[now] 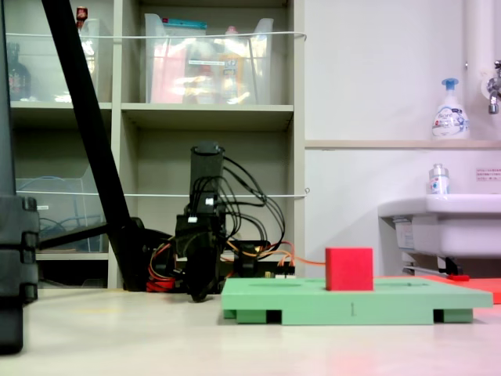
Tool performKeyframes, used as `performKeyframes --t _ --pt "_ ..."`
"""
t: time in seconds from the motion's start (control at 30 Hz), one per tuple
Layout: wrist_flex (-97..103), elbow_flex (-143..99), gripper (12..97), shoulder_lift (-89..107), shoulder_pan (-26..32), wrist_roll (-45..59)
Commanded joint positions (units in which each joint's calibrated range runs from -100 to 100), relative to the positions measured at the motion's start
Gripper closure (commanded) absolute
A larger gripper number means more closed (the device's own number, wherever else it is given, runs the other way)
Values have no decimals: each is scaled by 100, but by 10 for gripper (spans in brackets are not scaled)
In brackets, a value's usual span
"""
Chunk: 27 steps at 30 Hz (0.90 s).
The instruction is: Put the square block into the corresponding hole
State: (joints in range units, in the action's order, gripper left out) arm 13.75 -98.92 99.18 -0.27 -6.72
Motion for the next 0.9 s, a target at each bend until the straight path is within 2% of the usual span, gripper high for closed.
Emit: performKeyframes --t 0.0,0.1,0.87 --pt "-388 -108 603 82 -10 112" --pt "-1226 -108 600 82 -10 112" --pt "-1217 -108 601 82 10 98"
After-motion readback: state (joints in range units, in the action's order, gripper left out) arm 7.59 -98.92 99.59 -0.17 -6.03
